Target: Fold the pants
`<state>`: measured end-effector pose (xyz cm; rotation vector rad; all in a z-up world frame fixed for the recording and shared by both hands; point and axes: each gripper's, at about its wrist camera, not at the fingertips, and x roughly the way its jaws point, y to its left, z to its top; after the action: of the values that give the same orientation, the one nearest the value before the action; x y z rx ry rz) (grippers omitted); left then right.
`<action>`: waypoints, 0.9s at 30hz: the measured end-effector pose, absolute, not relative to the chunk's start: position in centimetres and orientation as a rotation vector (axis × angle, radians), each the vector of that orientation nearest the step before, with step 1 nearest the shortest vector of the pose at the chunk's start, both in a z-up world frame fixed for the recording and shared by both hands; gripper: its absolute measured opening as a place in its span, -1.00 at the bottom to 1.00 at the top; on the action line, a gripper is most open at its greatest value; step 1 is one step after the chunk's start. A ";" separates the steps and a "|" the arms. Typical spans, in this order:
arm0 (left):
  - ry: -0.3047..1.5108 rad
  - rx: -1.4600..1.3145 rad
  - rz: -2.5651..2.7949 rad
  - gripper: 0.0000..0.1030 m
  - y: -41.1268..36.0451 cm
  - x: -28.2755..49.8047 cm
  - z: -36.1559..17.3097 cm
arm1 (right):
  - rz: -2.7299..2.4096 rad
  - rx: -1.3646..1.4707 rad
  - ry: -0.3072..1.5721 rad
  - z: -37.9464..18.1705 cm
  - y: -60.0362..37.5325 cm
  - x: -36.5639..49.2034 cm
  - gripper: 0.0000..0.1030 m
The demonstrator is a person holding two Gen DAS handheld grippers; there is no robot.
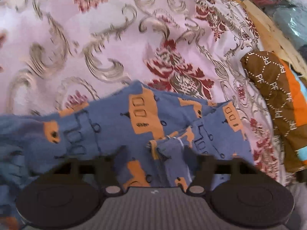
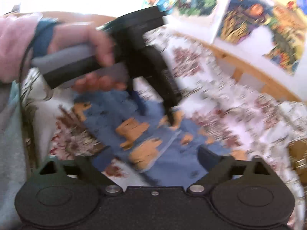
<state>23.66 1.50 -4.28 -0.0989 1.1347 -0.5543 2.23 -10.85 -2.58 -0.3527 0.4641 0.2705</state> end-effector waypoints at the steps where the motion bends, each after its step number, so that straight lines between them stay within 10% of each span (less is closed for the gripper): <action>1: 1.107 -0.080 -0.545 0.48 1.6 23.1 -3.7 | 0.227 -0.356 0.445 -2.2 -11.5 2.0 0.99; 8: 0.896 -0.115 -0.360 0.99 6.4 18.1 1.1 | -0.013 -0.341 0.433 -1.5 -13.3 3.1 0.99; 27: 0.878 -0.172 -0.470 0.99 20.9 17.5 -0.6 | 0.413 -0.554 0.509 -5.7 -3.2 15.5 0.99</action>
<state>17.47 20.92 -0.60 -0.1722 0.8777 -0.4701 15.48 -3.19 -5.67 -0.5543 0.5085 0.4126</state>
